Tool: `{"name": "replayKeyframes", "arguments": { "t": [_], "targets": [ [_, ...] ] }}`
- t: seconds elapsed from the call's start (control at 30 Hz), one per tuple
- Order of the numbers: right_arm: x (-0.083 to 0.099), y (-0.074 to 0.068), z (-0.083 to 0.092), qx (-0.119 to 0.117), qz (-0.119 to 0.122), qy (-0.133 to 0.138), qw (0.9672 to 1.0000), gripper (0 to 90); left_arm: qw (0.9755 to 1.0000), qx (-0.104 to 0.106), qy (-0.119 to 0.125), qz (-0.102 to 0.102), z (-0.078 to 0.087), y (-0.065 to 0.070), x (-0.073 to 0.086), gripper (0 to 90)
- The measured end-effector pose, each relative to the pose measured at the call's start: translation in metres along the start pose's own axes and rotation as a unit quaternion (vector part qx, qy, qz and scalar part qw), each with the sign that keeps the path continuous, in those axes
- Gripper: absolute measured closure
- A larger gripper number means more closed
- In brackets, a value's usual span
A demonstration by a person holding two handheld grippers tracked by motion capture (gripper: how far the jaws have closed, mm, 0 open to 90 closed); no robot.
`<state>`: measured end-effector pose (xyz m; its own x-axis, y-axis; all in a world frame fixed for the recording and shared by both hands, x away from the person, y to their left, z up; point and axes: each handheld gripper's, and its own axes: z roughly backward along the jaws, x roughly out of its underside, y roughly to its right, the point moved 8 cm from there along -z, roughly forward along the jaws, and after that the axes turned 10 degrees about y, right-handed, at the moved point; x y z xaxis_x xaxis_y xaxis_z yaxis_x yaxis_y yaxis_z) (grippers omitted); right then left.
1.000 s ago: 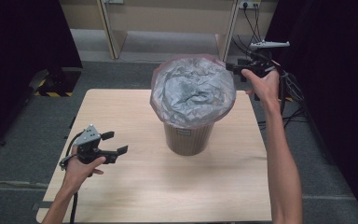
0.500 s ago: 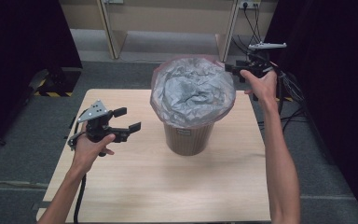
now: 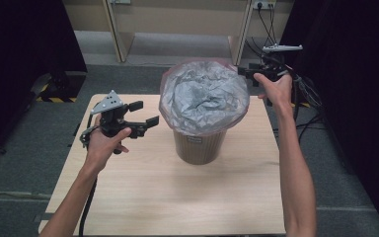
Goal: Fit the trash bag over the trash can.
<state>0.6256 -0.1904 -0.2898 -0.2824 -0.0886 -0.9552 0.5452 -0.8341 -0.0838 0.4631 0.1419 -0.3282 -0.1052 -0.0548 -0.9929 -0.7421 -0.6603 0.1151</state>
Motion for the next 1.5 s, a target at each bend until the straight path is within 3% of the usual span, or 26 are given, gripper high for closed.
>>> {"name": "replayKeyframes", "arguments": {
  "t": [0.13, 0.27, 0.47, 0.63, 0.77, 0.87, 1.1, 1.13, 1.27, 1.3, 1.33, 1.4, 1.43, 1.47, 1.5],
  "targets": [
    [0.001, 0.0, -0.003, -0.003, 0.0, -0.001, 1.0, 47.0, 0.9999, 0.0, 0.012, -0.002, -0.003, 0.004, -0.01, 14.7],
    [0.003, 0.0, -0.008, -0.003, 0.004, -0.007, 1.0, 47.3, 0.9999, 0.007, 0.009, 0.005, -0.008, 0.009, -0.012, 14.7],
    [0.006, 0.008, -0.016, 0.007, -0.009, -0.014, 0.9998, 47.4, 0.9999, 0.011, 0.005, 0.003, -0.016, 0.019, -0.016, 14.7],
    [0.011, 0.01, -0.019, 0.002, -0.019, -0.024, 0.9995, 47.6, 0.9997, 0.016, -0.021, 0.002, -0.02, 0.022, -0.008, 14.8],
    [0.017, 0.007, -0.022, -0.021, -0.034, -0.027, 0.9989, 53.7, 0.9984, 0.038, -0.024, 0.034, -0.024, 0.022, -0.002, 14.8],
    [0.021, 0.006, -0.024, -0.035, -0.033, -0.029, 0.9984, 60.0, 0.9989, 0.022, -0.039, 0.013, -0.026, 0.019, 0.004, 14.8],
    [0.029, 0.005, -0.026, -0.052, -0.036, -0.036, 0.9974, 69.9, 0.9988, 0.019, -0.042, 0.015, -0.026, 0.016, 0.013, 15.6],
    [0.03, 0.006, -0.025, -0.048, -0.026, -0.035, 0.9979, 72.8, 0.9986, 0.021, -0.046, 0.015, -0.024, 0.016, 0.017, 17.0],
    [0.031, 0.006, -0.025, -0.052, -0.022, -0.032, 0.9979, 77.2, 0.9979, 0.032, -0.052, 0.022, -0.024, 0.017, 0.026, 24.0],
    [0.03, 0.005, -0.025, -0.053, -0.021, -0.031, 0.9979, 79.9, 0.997, 0.047, -0.057, 0.021, -0.025, 0.02, 0.029, 32.6],
    [0.029, 0.005, -0.024, -0.053, -0.02, -0.028, 0.998, 81.3, 0.9964, 0.056, -0.058, 0.025, -0.026, 0.022, 0.029, 35.4],
    [0.028, 0.004, -0.024, -0.053, -0.014, -0.023, 0.9982, 84.7, 0.9958, 0.065, -0.059, 0.026, -0.026, 0.024, 0.03, 44.8],
    [0.028, 0.004, -0.024, -0.053, -0.014, -0.023, 0.9982, 84.7, 0.9956, 0.068, -0.059, 0.025, -0.026, 0.026, 0.03, 44.8],
    [0.026, 0.004, -0.023, -0.051, -0.007, -0.021, 0.9985, 87.0, 0.9956, 0.069, -0.061, 0.012, -0.026, 0.028, 0.031, 53.5],
    [0.026, 0.004, -0.023, -0.051, -0.007, -0.021, 0.9985, 87.0, 0.9956, 0.069, -0.061, 0.012, -0.026, 0.028, 0.031, 58.6]
  ]
}}
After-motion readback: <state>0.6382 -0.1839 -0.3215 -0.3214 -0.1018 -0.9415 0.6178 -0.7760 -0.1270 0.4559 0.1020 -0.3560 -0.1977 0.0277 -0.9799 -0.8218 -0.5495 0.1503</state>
